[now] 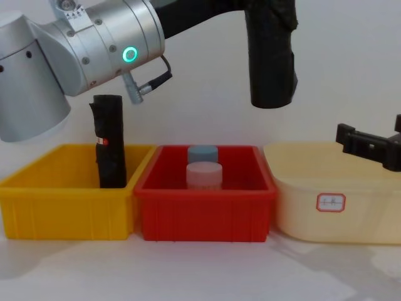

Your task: Pick up the garbage bag with the one hand and transfer it to the other hand.

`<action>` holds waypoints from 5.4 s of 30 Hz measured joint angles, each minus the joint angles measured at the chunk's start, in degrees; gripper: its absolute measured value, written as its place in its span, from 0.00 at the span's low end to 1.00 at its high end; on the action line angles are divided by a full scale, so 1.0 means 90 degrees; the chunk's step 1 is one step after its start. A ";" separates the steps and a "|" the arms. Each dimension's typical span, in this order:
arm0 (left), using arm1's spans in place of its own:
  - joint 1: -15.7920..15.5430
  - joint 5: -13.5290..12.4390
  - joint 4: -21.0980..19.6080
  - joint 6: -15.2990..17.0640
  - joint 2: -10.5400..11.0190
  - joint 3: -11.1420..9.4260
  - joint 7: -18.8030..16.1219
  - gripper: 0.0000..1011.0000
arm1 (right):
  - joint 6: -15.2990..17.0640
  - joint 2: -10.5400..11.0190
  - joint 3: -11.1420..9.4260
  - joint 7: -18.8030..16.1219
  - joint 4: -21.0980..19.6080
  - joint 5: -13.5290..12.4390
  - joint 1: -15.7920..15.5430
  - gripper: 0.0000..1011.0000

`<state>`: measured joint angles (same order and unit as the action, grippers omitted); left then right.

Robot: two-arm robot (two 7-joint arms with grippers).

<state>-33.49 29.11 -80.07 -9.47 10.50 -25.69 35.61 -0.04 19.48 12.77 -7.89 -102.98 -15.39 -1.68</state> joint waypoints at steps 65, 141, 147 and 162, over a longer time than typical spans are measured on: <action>-0.0065 0.0114 0.0034 0.0056 -0.0064 -0.0092 0.0149 0.53 | -0.0491 -0.0663 0.0582 -0.1034 0.1319 0.0458 0.1763 0.99; -0.0065 0.0113 0.0034 0.0055 -0.0064 -0.0092 0.0148 0.99 | 0.0783 -0.0802 -0.0120 -0.0463 0.1891 0.0681 0.2287 0.49; -0.0064 0.0113 0.0034 0.0056 -0.0064 -0.0092 0.0148 0.99 | 0.1218 -0.0779 -0.0299 -0.0245 0.2166 0.0702 0.2460 0.49; -0.0064 0.0113 0.0034 0.0056 -0.0064 -0.0092 0.0148 0.99 | 0.2102 -0.0718 -0.0535 0.0416 0.2995 0.1083 0.2911 0.69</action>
<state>-34.07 30.13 -79.77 -8.97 9.93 -26.52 36.95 18.88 13.02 7.96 -4.14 -76.02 -5.65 24.52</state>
